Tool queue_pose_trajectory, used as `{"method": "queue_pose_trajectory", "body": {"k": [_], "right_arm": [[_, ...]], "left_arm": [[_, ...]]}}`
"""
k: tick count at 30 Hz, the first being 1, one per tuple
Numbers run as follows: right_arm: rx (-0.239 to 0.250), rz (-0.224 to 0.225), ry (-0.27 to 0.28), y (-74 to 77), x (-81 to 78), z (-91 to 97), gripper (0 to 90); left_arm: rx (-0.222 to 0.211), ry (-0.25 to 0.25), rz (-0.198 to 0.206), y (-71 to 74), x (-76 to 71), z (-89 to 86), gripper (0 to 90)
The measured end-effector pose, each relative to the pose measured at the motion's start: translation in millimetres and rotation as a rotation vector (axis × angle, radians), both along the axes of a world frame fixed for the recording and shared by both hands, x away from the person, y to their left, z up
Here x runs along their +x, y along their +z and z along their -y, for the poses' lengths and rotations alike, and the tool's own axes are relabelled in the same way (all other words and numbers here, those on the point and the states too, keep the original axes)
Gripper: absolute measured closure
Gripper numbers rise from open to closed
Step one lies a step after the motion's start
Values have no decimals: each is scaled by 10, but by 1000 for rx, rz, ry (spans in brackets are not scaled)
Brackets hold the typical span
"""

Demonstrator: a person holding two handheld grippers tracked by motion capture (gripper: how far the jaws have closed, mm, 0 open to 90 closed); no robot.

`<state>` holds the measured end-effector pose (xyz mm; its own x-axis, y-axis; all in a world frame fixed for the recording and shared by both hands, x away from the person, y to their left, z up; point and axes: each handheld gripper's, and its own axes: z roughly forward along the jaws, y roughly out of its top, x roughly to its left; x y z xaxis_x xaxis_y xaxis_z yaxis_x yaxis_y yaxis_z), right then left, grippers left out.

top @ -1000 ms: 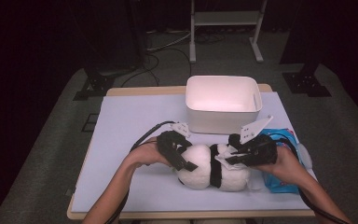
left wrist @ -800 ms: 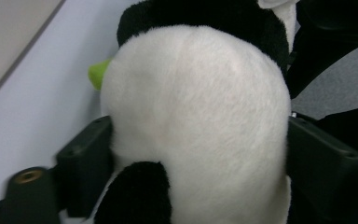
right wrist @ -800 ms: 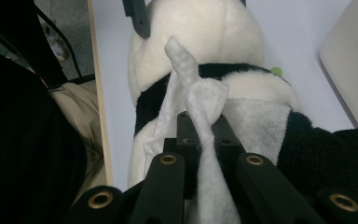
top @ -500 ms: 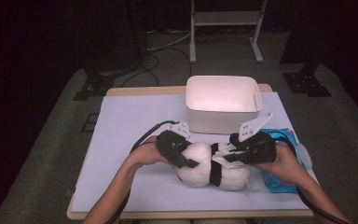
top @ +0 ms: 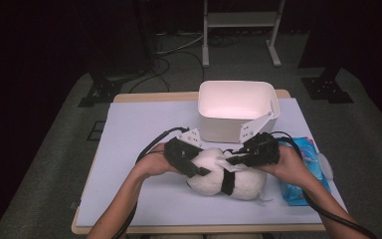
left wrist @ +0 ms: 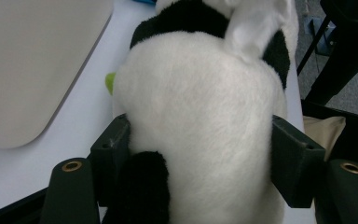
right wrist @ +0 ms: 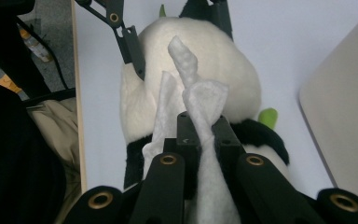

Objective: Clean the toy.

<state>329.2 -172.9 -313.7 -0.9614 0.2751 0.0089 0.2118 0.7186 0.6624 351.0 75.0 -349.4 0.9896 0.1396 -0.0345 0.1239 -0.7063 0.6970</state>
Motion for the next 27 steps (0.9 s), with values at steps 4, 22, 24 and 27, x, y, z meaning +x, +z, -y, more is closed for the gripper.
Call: {"method": "queue_pose_trajectory", "body": {"k": [4,22,24,27], "right_arm": [[3,-2,-15,-13,-15,82,842],[46,-31,-95,-112,-188,559,841],[51,-34,-102,-124,-198,602,841],[57,-47,-124,-143,-207,674,841]], "left_arm": [[-9,0,-17,-44,-22,-24,317],[-9,2,-33,-111,-64,-79,293],[-9,1,-32,-109,-63,-78,293],[-11,2,-32,-110,-67,-75,293]]}}
